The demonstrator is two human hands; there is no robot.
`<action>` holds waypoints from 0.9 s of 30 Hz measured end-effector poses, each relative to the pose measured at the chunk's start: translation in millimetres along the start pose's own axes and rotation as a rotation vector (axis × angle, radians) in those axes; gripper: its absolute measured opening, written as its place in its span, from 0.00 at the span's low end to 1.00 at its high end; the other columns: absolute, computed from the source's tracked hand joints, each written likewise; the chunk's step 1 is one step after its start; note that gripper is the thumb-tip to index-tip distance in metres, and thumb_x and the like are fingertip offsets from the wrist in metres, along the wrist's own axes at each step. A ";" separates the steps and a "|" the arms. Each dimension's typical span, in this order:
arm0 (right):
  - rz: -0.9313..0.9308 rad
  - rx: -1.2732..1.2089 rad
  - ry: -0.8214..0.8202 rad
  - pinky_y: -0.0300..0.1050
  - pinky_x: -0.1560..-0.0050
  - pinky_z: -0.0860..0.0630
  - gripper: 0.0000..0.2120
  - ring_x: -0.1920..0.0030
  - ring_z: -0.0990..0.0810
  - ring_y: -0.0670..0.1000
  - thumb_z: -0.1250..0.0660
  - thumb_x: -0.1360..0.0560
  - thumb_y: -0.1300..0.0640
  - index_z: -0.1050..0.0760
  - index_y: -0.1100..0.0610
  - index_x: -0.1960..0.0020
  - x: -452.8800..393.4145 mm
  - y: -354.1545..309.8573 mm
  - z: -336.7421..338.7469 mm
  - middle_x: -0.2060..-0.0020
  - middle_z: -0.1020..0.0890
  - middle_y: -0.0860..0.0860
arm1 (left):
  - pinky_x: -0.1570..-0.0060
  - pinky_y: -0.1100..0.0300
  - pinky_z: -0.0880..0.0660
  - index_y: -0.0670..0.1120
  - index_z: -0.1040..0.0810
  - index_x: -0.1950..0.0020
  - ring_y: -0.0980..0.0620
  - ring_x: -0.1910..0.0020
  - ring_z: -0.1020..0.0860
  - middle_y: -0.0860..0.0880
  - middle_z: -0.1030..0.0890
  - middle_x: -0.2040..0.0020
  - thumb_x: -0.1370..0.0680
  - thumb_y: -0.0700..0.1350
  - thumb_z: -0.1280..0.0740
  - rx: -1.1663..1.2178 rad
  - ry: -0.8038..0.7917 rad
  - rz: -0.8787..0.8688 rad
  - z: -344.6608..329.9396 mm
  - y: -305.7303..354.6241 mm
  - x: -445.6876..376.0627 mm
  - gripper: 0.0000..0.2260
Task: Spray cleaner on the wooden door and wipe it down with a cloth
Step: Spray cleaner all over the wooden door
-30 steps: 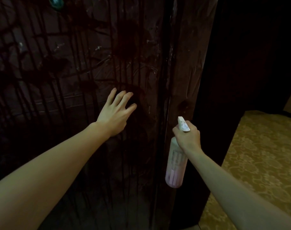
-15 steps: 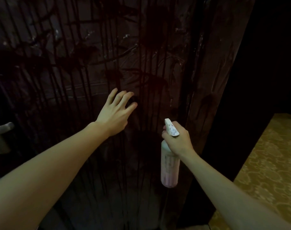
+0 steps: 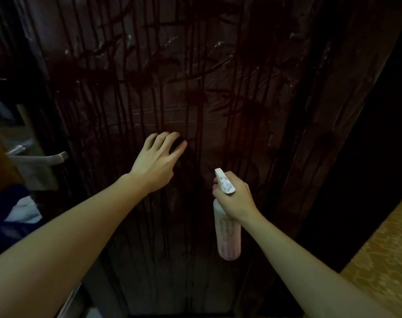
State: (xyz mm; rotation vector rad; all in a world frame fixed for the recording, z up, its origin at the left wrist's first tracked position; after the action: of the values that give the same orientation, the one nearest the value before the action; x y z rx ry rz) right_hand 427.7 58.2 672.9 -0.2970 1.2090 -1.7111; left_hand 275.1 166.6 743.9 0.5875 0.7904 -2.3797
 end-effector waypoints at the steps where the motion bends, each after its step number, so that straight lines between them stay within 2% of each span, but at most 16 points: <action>1: 0.010 -0.009 -0.012 0.56 0.56 0.20 0.04 0.62 0.19 0.48 0.33 0.31 0.52 0.25 0.50 0.57 0.3 -2.0 -6.7 0.64 0.19 0.47 | 0.35 0.40 0.35 0.44 0.31 0.28 0.38 0.33 0.34 0.39 0.34 0.30 0.35 0.43 0.26 0.004 -0.006 0.008 -0.9 -3.7 4.1 0.35; 3: 0.020 -0.020 -0.025 0.57 0.57 0.20 0.03 0.62 0.20 0.49 0.32 0.30 0.54 0.26 0.50 0.58 0.4 -6.7 -17.9 0.65 0.20 0.48 | 0.36 0.40 0.34 0.44 0.31 0.29 0.38 0.33 0.34 0.38 0.33 0.31 0.35 0.42 0.26 0.008 -0.018 0.026 -3.1 -11.6 11.8 0.35; 11: 0.013 0.042 -0.029 0.57 0.58 0.22 0.06 0.65 0.21 0.50 0.36 0.36 0.49 0.28 0.51 0.64 -0.7 -26.8 -55.6 0.70 0.22 0.46 | 0.40 0.42 0.30 0.43 0.30 0.29 0.37 0.35 0.32 0.38 0.32 0.31 0.35 0.40 0.28 0.037 -0.050 0.073 -7.5 -42.4 35.0 0.34; 19: 0.068 0.014 -0.163 0.57 0.54 0.22 0.12 0.60 0.20 0.48 0.38 0.37 0.46 0.27 0.50 0.58 3.5 -49.5 -114.2 0.62 0.19 0.47 | 0.40 0.42 0.30 0.42 0.32 0.28 0.37 0.34 0.33 0.37 0.33 0.31 0.35 0.40 0.27 0.044 -0.095 0.114 -14.3 -71.0 59.3 0.35; 27: 0.085 0.137 -0.164 0.48 0.59 0.26 0.09 0.61 0.22 0.51 0.36 0.34 0.49 0.27 0.54 0.59 9.0 -75.1 -153.1 0.66 0.21 0.48 | 0.41 0.43 0.29 0.41 0.32 0.29 0.37 0.34 0.32 0.38 0.32 0.31 0.35 0.41 0.27 0.042 -0.130 0.167 -18.6 -105.7 82.0 0.35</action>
State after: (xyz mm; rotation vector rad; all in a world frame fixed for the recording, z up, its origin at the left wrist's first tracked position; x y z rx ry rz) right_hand 279.4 141.7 659.2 -0.2932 0.9676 -1.6530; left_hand 152.0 219.4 727.2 0.4893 0.6121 -2.2600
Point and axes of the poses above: each hand's wrist, its own x-axis away from the middle knuckle, its own z-axis out of the back of the hand, y = z × x, the point moved 9 cm from there along -x, towards the middle knuckle
